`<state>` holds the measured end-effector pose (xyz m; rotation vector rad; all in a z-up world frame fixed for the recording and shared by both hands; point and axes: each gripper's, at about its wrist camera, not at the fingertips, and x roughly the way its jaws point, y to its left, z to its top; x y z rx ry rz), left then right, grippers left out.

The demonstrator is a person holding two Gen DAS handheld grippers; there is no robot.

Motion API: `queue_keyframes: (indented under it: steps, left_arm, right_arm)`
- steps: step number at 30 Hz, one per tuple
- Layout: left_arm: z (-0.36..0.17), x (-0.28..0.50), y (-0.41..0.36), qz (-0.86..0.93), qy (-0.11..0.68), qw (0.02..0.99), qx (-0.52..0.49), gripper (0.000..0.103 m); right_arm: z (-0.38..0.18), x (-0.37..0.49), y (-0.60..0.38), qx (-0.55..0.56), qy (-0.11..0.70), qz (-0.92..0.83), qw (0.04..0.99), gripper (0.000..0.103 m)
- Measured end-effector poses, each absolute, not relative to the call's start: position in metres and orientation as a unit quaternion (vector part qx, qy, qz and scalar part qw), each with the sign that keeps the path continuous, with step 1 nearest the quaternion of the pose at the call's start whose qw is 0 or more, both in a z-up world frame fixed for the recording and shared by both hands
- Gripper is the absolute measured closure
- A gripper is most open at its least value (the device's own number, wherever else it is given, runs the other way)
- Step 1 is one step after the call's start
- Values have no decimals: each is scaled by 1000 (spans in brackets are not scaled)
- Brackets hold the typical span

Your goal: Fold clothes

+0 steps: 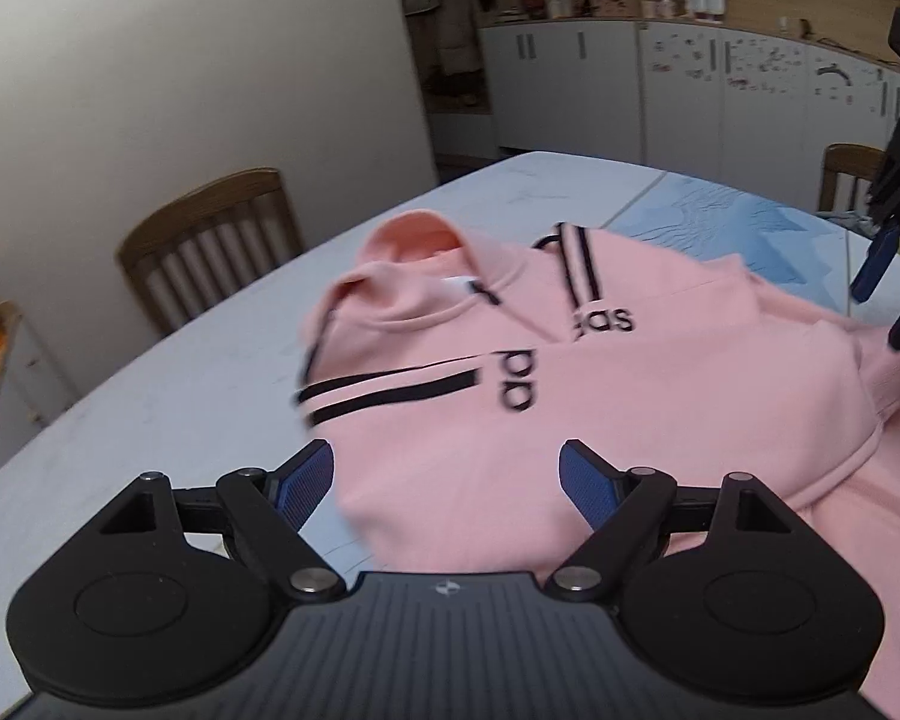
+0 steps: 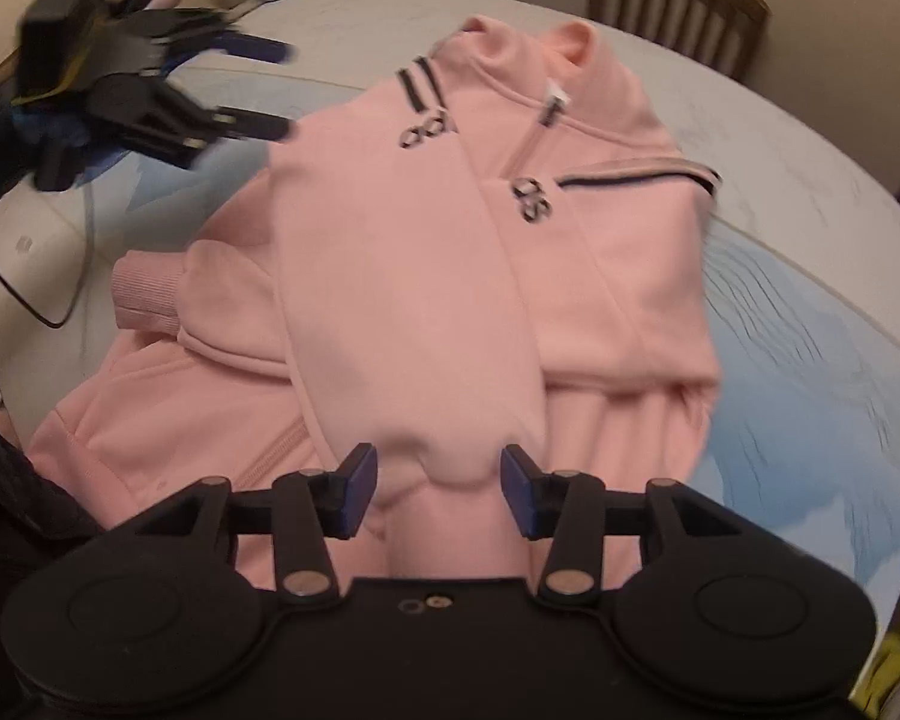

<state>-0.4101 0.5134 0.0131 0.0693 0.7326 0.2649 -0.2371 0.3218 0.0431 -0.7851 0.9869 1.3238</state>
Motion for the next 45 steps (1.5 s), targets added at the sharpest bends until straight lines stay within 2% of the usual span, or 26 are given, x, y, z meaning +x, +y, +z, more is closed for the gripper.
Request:
queue_keyframes:
  steps: [1, 3, 6, 13, 16, 20, 24, 26, 32, 36, 41, 45]
  left_arm:
    - [7, -400, 514, 125, 362, 923, 24, 39]
    - [-8, -386, 516, 123, 378, 918, 14, 48]
    - [-31, -374, 519, 124, 406, 906, 10, 50]
    - [-45, -387, 528, 130, 422, 897, -1, 50]
    - [-44, -391, 529, 129, 427, 895, 0, 50]
    - [-48, -392, 533, 137, 426, 894, -23, 48]
    - [-47, -386, 532, 148, 428, 891, -30, 45]
    - [-40, -386, 535, 148, 432, 889, -37, 45]
    - [-9, -376, 574, 189, 418, 886, -74, 38]
    - [-11, -359, 607, 201, 420, 875, -129, 33]
    - [-31, -344, 636, 206, 427, 857, -202, 33]
    - [-41, -332, 647, 207, 421, 854, -226, 32]
  right_arm:
    - [39, -242, 329, -347, 415, 577, 612, 0]
    - [27, -244, 337, -355, 414, 576, 609, 0]
    - [3, -246, 339, -377, 418, 571, 597, 0]
    - [-4, -238, 299, -324, 435, 565, 622, 0]
    - [-13, -239, 283, -366, 461, 539, 602, 0]
    - [-24, -229, 266, -327, 485, 542, 603, 0]
    - [-17, -220, 274, -348, 495, 565, 561, 0]
    - [4, -204, 281, -344, 483, 590, 549, 0]
    - [45, -105, 337, -253, 432, 597, 627, 0]
    - [32, -56, 392, -228, 431, 597, 637, 0]
    - [-3, -9, 446, -179, 470, 579, 642, 0]
    - [-26, 3, 467, -181, 488, 564, 642, 0]
